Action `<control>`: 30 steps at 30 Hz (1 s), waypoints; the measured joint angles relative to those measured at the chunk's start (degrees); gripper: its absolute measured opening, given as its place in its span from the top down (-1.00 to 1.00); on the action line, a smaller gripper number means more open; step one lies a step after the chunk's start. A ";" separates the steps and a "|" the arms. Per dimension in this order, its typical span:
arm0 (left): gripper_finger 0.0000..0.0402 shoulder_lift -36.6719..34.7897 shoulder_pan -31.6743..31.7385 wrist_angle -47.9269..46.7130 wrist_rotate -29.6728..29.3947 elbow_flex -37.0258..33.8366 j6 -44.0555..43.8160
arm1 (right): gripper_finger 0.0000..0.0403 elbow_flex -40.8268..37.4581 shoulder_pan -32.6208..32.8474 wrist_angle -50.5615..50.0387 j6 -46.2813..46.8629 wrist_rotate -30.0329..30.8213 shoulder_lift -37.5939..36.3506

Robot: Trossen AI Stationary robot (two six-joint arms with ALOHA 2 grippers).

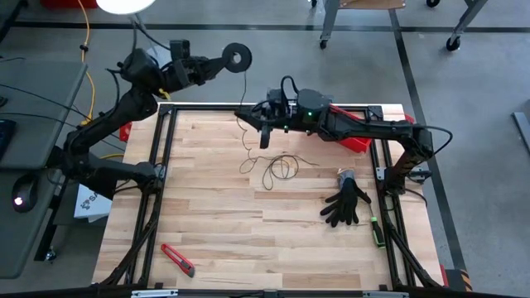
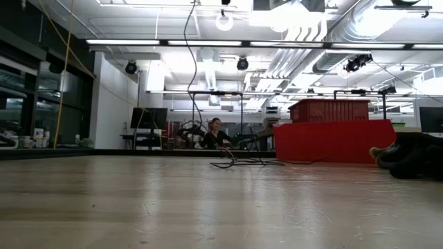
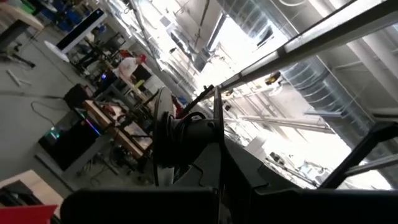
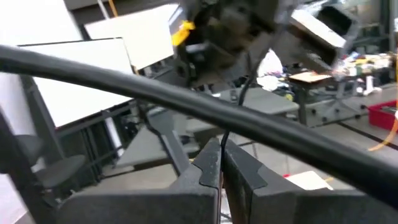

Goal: Coil cords
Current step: Coil the black wire on the spool

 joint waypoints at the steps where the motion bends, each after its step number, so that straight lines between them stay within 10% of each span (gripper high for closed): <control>1: 1.00 0.23 -0.79 0.02 -1.05 0.00 -0.37 | 1.00 0.00 0.27 0.09 -0.02 -0.03 0.02; 30: 1.00 4.38 -17.02 6.48 -11.60 -0.03 -21.28 | 1.00 0.00 1.70 6.22 -6.51 -7.26 0.02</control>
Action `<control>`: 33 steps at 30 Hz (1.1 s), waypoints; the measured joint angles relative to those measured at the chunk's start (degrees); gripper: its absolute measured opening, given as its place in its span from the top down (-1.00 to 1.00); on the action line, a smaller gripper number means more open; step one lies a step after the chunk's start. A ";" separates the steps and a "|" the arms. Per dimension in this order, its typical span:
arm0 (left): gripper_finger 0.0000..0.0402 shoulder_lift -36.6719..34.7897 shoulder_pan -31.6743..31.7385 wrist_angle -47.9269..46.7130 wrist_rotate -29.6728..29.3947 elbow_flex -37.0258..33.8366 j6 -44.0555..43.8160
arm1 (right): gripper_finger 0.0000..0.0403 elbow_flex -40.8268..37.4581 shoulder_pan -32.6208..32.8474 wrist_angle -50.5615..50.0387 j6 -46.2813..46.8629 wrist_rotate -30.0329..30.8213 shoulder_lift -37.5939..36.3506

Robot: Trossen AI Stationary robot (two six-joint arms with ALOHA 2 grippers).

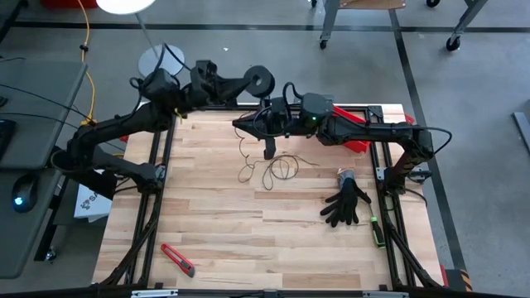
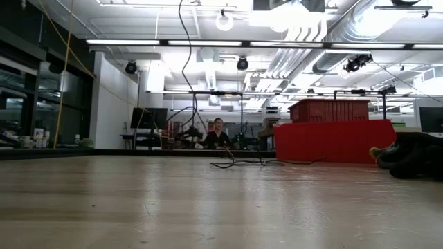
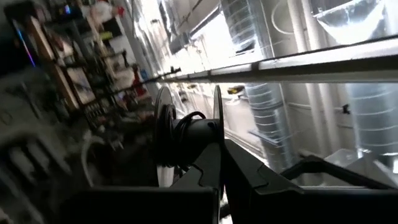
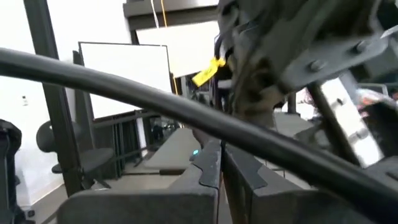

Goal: Coil cords
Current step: Coil the black wire on the spool

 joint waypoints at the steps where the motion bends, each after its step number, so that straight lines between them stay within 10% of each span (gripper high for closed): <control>1: 1.00 0.02 -0.58 -0.02 -0.08 -0.04 -1.06 | 1.00 0.00 0.00 0.68 -0.22 0.00 0.00; 25: 1.00 -2.91 -6.20 -3.24 8.88 -0.04 -12.96 | 1.00 0.00 -1.45 9.21 -4.00 0.24 -0.02; 33: 1.00 -8.25 -7.72 -18.24 10.33 -0.07 -8.60 | 1.00 0.00 -3.42 8.27 -4.02 -1.28 -0.02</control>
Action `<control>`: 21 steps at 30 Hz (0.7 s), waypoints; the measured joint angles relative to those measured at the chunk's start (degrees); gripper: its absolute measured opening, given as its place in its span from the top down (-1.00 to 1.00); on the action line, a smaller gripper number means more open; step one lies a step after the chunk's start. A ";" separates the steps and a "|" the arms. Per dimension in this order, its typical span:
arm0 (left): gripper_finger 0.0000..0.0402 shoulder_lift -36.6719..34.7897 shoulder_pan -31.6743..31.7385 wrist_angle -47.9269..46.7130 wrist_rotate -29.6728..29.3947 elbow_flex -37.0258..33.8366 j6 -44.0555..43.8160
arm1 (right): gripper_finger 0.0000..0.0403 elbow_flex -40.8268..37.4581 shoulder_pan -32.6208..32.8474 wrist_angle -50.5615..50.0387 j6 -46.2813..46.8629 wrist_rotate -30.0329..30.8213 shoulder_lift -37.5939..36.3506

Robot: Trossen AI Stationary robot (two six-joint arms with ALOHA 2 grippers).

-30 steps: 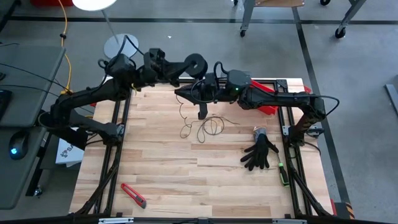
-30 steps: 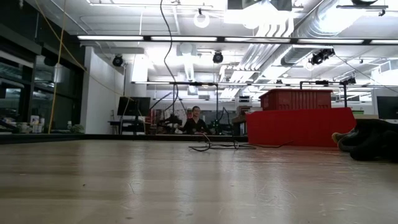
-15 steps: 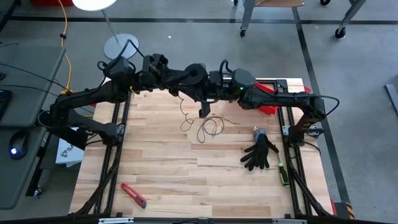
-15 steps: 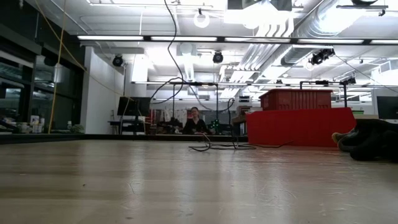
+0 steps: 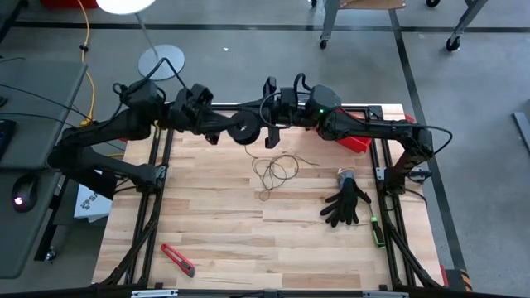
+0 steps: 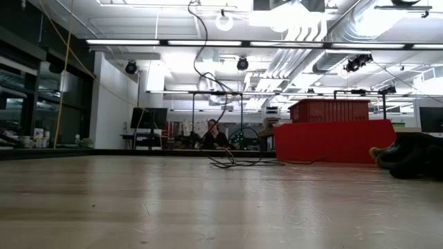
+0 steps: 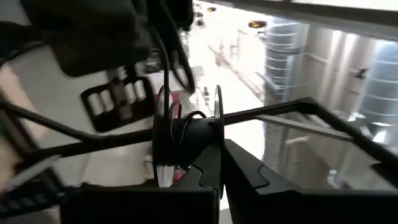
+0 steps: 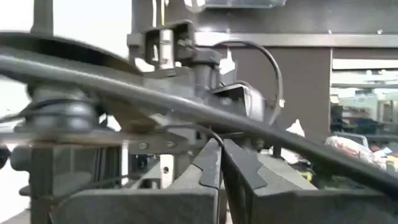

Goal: Coil cords
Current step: Coil the black wire on the spool

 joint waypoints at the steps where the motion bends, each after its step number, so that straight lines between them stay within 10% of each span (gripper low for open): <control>1: 1.00 -0.49 0.20 -1.28 -0.07 -0.01 1.16 | 1.00 0.00 -0.37 -0.44 0.04 -0.05 0.00; 21: 1.00 -7.22 12.48 -19.33 -6.95 -0.01 32.55 | 1.00 0.00 -6.13 -10.58 4.07 -4.96 -2.98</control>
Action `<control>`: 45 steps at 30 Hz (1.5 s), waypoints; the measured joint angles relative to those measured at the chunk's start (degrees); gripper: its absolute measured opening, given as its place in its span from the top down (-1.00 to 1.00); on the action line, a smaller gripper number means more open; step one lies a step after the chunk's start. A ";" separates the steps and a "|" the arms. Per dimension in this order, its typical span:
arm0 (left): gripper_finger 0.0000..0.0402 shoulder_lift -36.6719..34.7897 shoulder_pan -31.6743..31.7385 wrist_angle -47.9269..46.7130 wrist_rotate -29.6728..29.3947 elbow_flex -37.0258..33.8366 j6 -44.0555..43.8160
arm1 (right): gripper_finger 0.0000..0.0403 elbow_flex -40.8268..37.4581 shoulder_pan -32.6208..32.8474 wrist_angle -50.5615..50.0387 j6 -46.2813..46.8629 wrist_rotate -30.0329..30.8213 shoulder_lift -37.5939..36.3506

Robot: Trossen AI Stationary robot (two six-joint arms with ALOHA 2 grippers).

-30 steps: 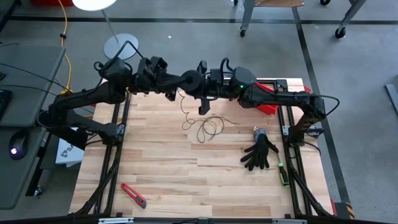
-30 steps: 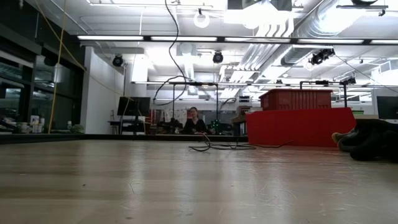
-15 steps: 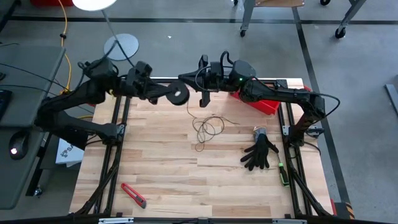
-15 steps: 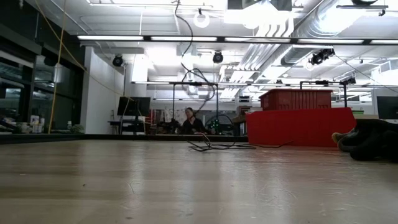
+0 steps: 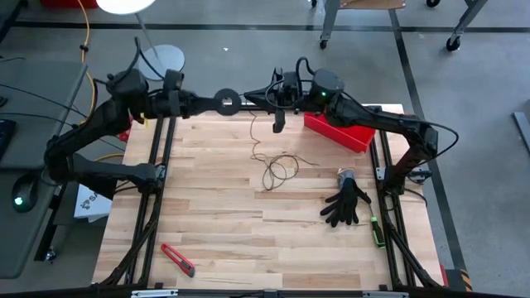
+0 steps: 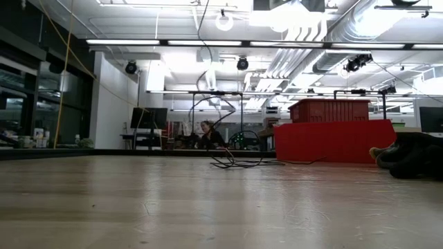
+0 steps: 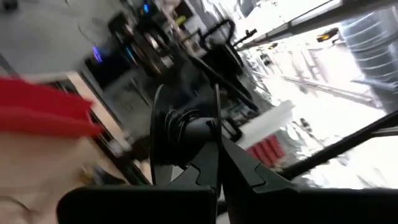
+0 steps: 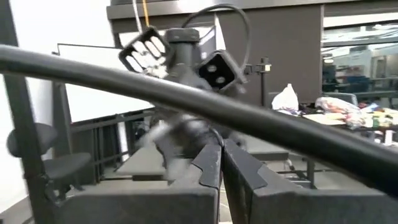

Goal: Coil cords
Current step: Coil the black wire on the spool

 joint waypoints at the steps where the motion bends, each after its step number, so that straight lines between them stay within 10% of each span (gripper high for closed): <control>1: 1.00 0.06 0.43 -0.43 -0.68 0.00 1.91 | 1.00 0.00 0.02 -0.43 0.00 -0.08 -0.27; 25: 1.00 3.48 1.07 11.38 -9.90 0.00 42.66 | 0.95 0.04 0.24 -4.13 3.68 0.26 -1.59; 38: 1.00 3.28 1.16 19.39 -10.12 0.07 40.67 | 0.13 0.04 0.26 -9.52 3.48 8.58 -1.52; 45: 1.00 4.31 1.14 26.57 -10.64 0.11 40.31 | 0.00 0.04 0.22 -9.79 0.86 8.34 -1.52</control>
